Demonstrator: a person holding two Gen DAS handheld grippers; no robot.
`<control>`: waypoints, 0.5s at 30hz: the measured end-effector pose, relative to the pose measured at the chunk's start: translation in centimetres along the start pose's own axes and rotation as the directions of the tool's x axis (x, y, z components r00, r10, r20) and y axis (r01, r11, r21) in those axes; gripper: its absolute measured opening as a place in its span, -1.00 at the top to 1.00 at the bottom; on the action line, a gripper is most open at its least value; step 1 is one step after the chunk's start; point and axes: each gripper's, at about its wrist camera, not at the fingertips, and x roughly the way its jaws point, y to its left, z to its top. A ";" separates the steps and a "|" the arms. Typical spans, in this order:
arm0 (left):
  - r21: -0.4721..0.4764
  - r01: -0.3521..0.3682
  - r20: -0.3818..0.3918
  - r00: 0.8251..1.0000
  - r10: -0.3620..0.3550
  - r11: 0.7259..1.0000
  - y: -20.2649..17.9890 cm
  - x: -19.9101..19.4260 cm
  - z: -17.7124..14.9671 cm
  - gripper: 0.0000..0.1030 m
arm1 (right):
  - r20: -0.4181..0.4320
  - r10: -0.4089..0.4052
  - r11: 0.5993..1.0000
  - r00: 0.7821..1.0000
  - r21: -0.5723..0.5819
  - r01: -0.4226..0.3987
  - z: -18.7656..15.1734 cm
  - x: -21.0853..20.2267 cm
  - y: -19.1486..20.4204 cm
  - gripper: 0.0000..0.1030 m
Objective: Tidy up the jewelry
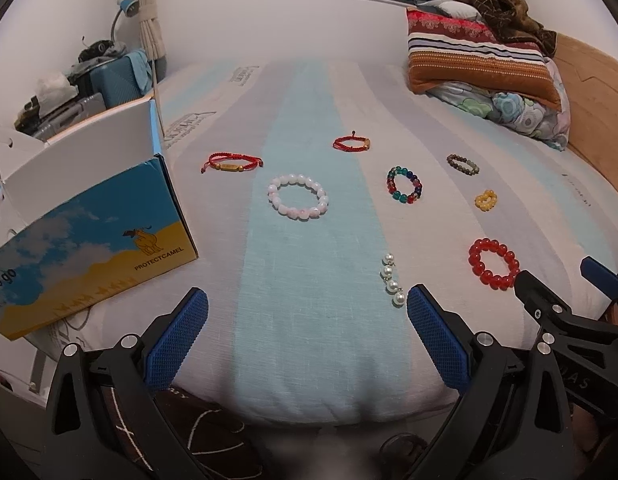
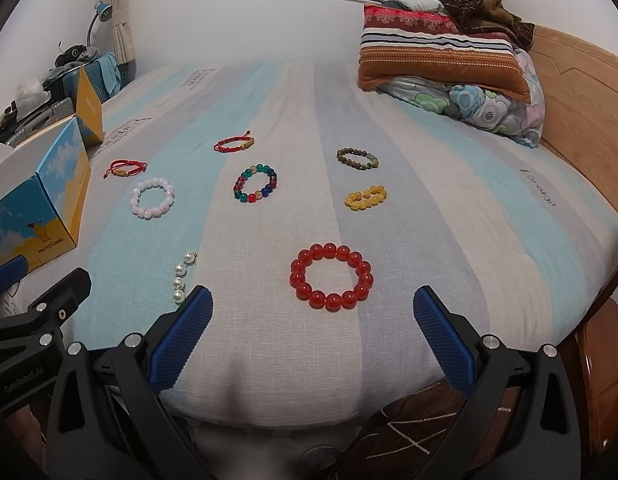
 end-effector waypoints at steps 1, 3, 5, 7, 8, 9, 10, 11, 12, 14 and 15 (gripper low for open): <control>0.004 0.005 0.000 1.000 -0.005 1.000 0.0 0.0 0.0 -0.89 | -0.001 0.000 1.000 1.000 -0.001 0.000 0.0 0.0 0.0 -0.87; 0.014 0.010 -0.001 1.000 -0.010 1.000 -0.2 0.0 0.0 -0.89 | -0.003 -0.001 1.000 1.000 -0.001 0.001 0.0 0.0 0.0 -0.87; 0.017 0.016 0.002 1.000 -0.016 1.000 -0.2 -0.2 0.0 -0.89 | -0.004 0.001 1.000 1.000 0.000 -0.001 0.0 0.0 0.0 -0.87; 0.016 0.018 0.002 1.000 -0.018 1.000 -0.2 -0.1 0.0 -0.89 | -0.004 0.002 1.000 1.000 0.000 -0.002 0.0 0.0 -0.1 -0.87; 0.016 0.018 0.001 1.000 -0.018 1.000 -0.2 -0.1 0.0 -0.89 | -0.004 0.002 1.000 1.000 0.000 -0.002 0.0 0.0 -0.1 -0.87; 0.015 0.012 0.001 1.000 -0.012 1.000 -0.2 0.0 0.0 -0.89 | -0.005 0.002 1.000 1.000 0.000 -0.002 0.0 0.0 -0.1 -0.87; 0.018 0.002 0.000 1.000 -0.002 1.000 -0.2 0.0 0.0 -0.89 | -0.004 0.002 1.000 1.000 0.001 -0.002 0.0 0.0 -0.1 -0.87; 0.020 -0.004 0.000 1.000 0.004 1.000 -0.3 0.1 -0.1 -0.89 | -0.005 0.002 1.000 1.000 0.001 -0.002 0.0 0.1 -0.1 -0.87; 0.020 0.000 0.003 1.000 0.000 1.000 -0.2 0.0 -0.1 -0.89 | -0.006 0.002 1.000 1.000 0.000 -0.002 0.0 0.1 -0.1 -0.87; 0.020 0.008 0.006 1.000 -0.008 1.000 -0.4 -0.2 -0.1 -0.89 | -0.004 0.001 1.000 1.000 0.000 -0.001 0.0 0.0 -0.1 -0.87; 0.020 0.007 0.008 1.000 -0.008 1.000 -0.4 -0.2 0.0 -0.89 | -0.005 0.002 1.000 1.000 0.001 -0.002 0.0 0.1 -0.1 -0.87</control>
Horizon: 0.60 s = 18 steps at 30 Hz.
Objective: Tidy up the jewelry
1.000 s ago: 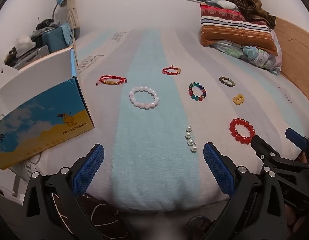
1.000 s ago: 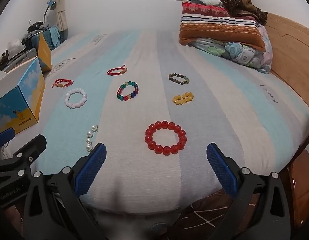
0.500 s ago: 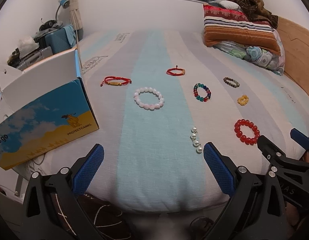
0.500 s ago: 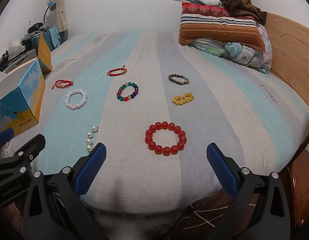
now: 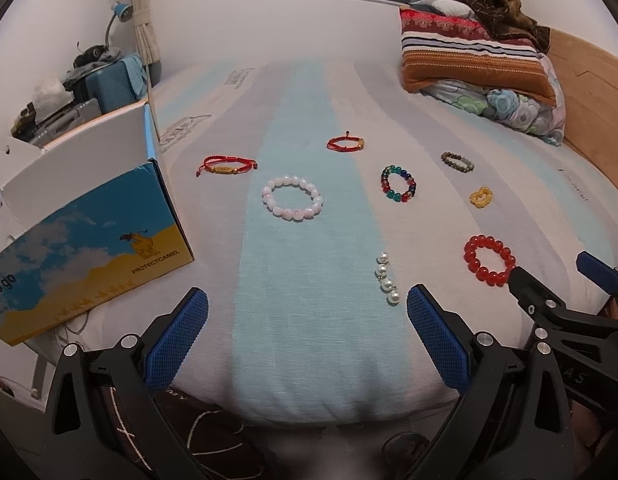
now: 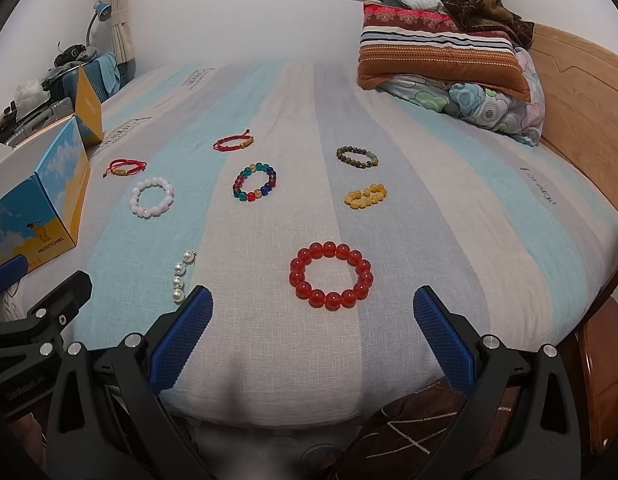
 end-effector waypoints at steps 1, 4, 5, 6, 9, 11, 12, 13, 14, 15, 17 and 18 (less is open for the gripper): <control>-0.002 -0.002 0.001 1.000 0.002 1.000 0.0 0.0 0.0 -0.89 | -0.001 0.000 1.000 1.000 0.001 0.000 0.0 0.0 0.0 -0.87; -0.008 -0.011 -0.003 1.000 0.011 1.000 0.1 0.1 0.0 -0.89 | -0.001 0.000 1.000 1.000 0.002 0.000 0.0 0.0 -0.1 -0.87; -0.012 -0.018 0.000 1.000 0.018 1.000 0.2 0.1 0.0 -0.89 | -0.002 0.002 1.000 1.000 0.002 -0.001 0.0 0.0 -0.1 -0.87; -0.014 -0.020 0.003 1.000 0.020 1.000 0.2 0.0 0.1 -0.89 | -0.002 0.002 1.000 1.000 0.002 -0.002 0.0 0.0 -0.1 -0.87; -0.019 -0.012 0.001 1.000 0.012 1.000 0.3 0.0 0.1 -0.89 | -0.001 0.000 1.000 1.000 0.003 0.000 0.0 0.1 -0.2 -0.87; -0.015 -0.013 0.000 1.000 0.013 1.000 0.3 0.1 0.1 -0.89 | -0.001 -0.001 1.000 1.000 0.004 0.001 0.0 0.1 -0.1 -0.87; -0.015 -0.009 -0.001 1.000 0.009 1.000 0.3 0.1 0.1 -0.89 | -0.001 -0.002 1.000 1.000 0.003 0.002 0.0 0.1 -0.1 -0.87; -0.016 -0.004 -0.002 1.000 0.004 1.000 0.3 0.1 0.1 -0.89 | -0.001 0.000 1.000 1.000 0.003 0.000 0.0 0.1 -0.1 -0.87; -0.016 -0.001 -0.003 1.000 0.001 1.000 0.3 0.1 0.1 -0.89 | -0.002 0.001 1.000 1.000 0.003 -0.001 0.0 0.1 -0.2 -0.87; -0.015 0.002 -0.003 1.000 -0.002 1.000 0.2 0.1 0.1 -0.89 | -0.001 0.000 1.000 1.000 0.003 0.000 0.0 0.1 -0.1 -0.87; -0.012 0.001 -0.002 1.000 -0.001 1.000 0.2 0.1 0.1 -0.89 | -0.001 -0.001 1.000 1.000 0.003 0.001 0.0 0.1 -0.1 -0.87; -0.012 0.000 -0.001 1.000 0.000 1.000 0.2 0.1 0.1 -0.89 | 0.000 -0.001 1.000 1.000 0.004 0.001 0.0 0.1 -0.2 -0.87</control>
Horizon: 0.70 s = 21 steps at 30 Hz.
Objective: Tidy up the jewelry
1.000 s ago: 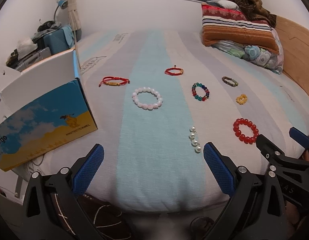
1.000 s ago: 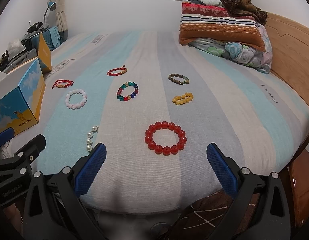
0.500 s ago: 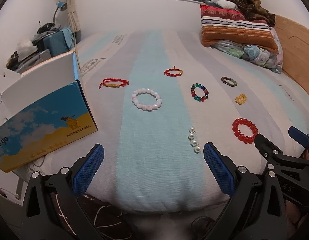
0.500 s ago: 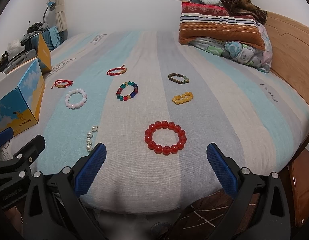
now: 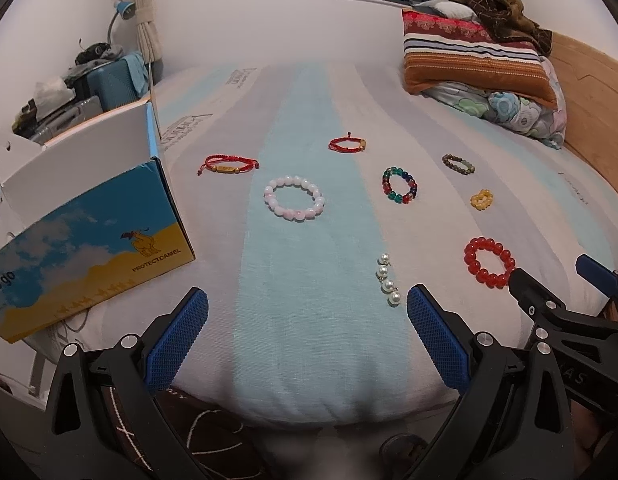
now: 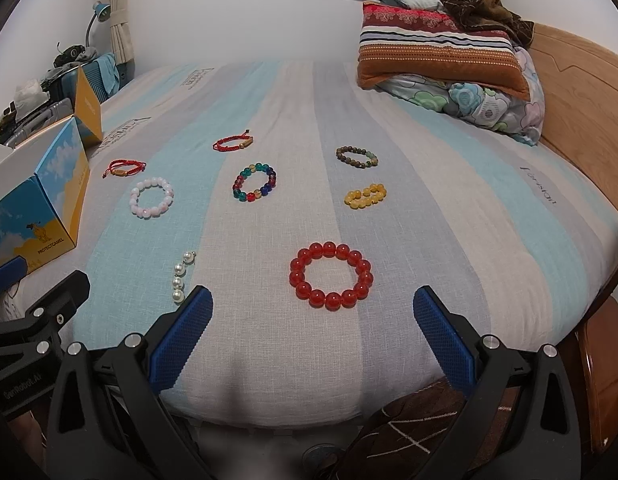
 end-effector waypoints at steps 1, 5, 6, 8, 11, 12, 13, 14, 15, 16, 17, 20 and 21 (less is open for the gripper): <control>0.000 -0.001 0.001 1.000 0.001 1.000 0.0 -0.1 -0.2 -0.89 | -0.001 0.000 1.000 1.000 0.000 0.000 0.0 0.0 0.0 -0.87; 0.001 -0.005 0.000 1.000 0.005 1.000 -0.1 -0.1 -0.1 -0.89 | 0.001 0.000 1.000 1.000 -0.001 0.000 0.0 0.0 0.0 -0.87; 0.001 -0.003 0.001 1.000 0.003 1.000 -0.1 -0.1 -0.1 -0.89 | 0.001 0.000 1.000 1.000 -0.001 0.000 0.0 0.0 0.0 -0.87; 0.000 -0.001 0.002 1.000 0.001 1.000 -0.1 -0.1 -0.1 -0.89 | 0.001 -0.001 1.000 1.000 0.000 0.001 0.0 0.0 0.0 -0.87; 0.003 -0.006 0.003 1.000 0.006 1.000 -0.1 -0.1 -0.1 -0.89 | 0.002 -0.001 1.000 1.000 -0.001 0.001 0.0 0.0 0.0 -0.87; 0.001 -0.004 0.002 1.000 0.004 1.000 0.0 -0.1 -0.1 -0.89 | 0.002 -0.001 1.000 1.000 -0.001 0.001 0.0 0.0 0.0 -0.87; 0.001 -0.003 0.001 1.000 0.003 1.000 0.0 -0.1 -0.1 -0.89 | 0.002 -0.001 1.000 1.000 -0.001 0.001 0.0 0.0 0.0 -0.87; 0.002 -0.005 0.002 1.000 0.005 1.000 0.0 -0.1 -0.1 -0.89 | 0.002 -0.002 1.000 1.000 -0.001 0.002 0.0 0.0 0.0 -0.87; 0.002 -0.005 0.003 1.000 0.005 1.000 -0.1 -0.1 -0.1 -0.89 | 0.002 -0.001 1.000 1.000 -0.001 0.001 0.0 0.0 0.0 -0.87; 0.001 -0.004 0.004 1.000 0.004 1.000 0.0 -0.1 -0.1 -0.89 | 0.002 -0.001 1.000 1.000 -0.002 0.001 0.0 0.0 0.0 -0.87; 0.000 -0.004 0.004 1.000 0.004 1.000 0.0 -0.2 -0.1 -0.89 | 0.003 -0.001 1.000 1.000 -0.001 0.001 0.0 0.0 0.0 -0.87; 0.002 -0.003 0.003 1.000 0.003 1.000 -0.1 -0.1 -0.1 -0.89 | 0.001 -0.001 1.000 1.000 -0.001 0.001 0.0 -0.1 0.0 -0.87; 0.001 -0.004 0.004 1.000 0.004 1.000 -0.1 -0.1 -0.2 -0.89 | 0.002 -0.001 1.000 1.000 -0.002 0.001 0.0 0.0 0.0 -0.87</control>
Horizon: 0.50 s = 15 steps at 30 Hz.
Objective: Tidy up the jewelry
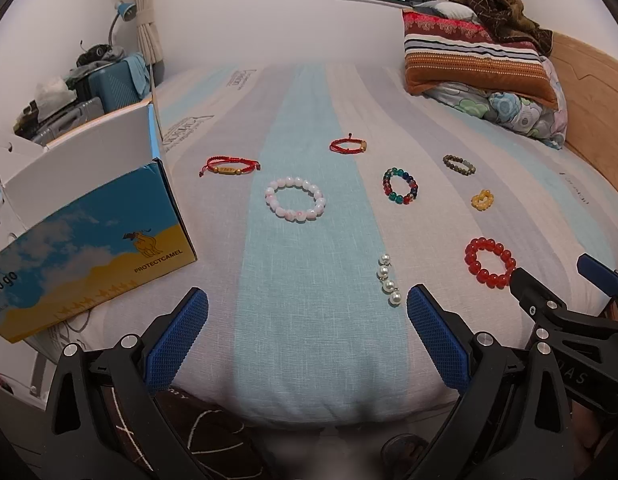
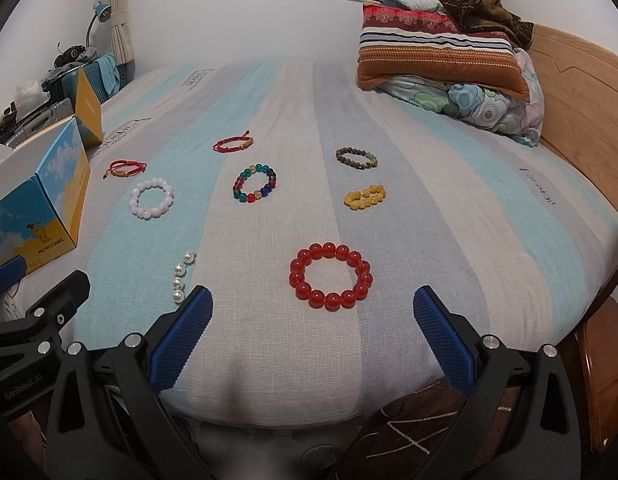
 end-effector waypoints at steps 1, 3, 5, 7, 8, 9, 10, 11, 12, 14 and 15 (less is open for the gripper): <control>0.000 0.000 -0.001 1.000 0.000 1.000 0.0 0.0 0.0 -0.89 | 0.000 -0.001 1.000 1.000 0.000 0.001 0.0 0.0 0.0 -0.87; 0.000 0.001 0.000 1.000 -0.001 1.000 0.0 0.0 0.0 -0.89 | -0.002 -0.001 1.000 1.000 -0.001 0.001 0.0 0.0 0.0 -0.87; 0.001 0.002 -0.002 1.000 -0.002 1.000 -0.1 0.0 0.0 -0.89 | -0.004 -0.002 1.000 1.000 -0.001 0.002 0.0 0.0 0.1 -0.87; 0.000 0.002 -0.001 1.000 -0.002 1.000 -0.1 0.1 0.0 -0.89 | -0.003 -0.003 1.000 1.000 -0.002 0.003 0.1 0.0 0.1 -0.87; 0.000 0.003 -0.001 1.000 -0.003 1.000 -0.1 0.1 0.0 -0.89 | -0.003 -0.003 1.000 1.000 -0.001 0.003 0.1 0.0 0.1 -0.87; 0.000 0.002 -0.002 1.000 -0.002 1.000 -0.2 0.0 -0.1 -0.89 | -0.002 -0.002 1.000 1.000 0.000 0.002 0.1 -0.1 0.1 -0.87; -0.001 0.001 -0.004 1.000 -0.001 1.000 -0.2 0.0 0.0 -0.89 | -0.001 -0.003 1.000 1.000 0.000 0.003 0.1 -0.1 0.1 -0.87; -0.001 -0.001 -0.006 1.000 0.001 1.000 -0.2 0.0 0.1 -0.89 | 0.004 -0.005 1.000 1.000 -0.007 0.005 0.2 -0.2 0.1 -0.87; -0.001 -0.005 -0.008 1.000 0.005 1.000 -0.2 -0.1 0.2 -0.89 | 0.009 -0.005 1.000 1.000 -0.012 0.006 0.2 -0.3 0.1 -0.87; 0.001 0.000 -0.006 1.000 0.000 1.000 -0.3 -0.5 0.8 -0.89 | 0.020 -0.010 1.000 1.000 -0.012 0.010 0.6 -0.7 0.0 -0.87; 0.000 0.002 0.000 1.000 -0.002 1.000 -0.3 -0.9 1.2 -0.89 | 0.022 -0.008 1.000 1.000 -0.007 0.008 0.8 -0.8 -0.2 -0.87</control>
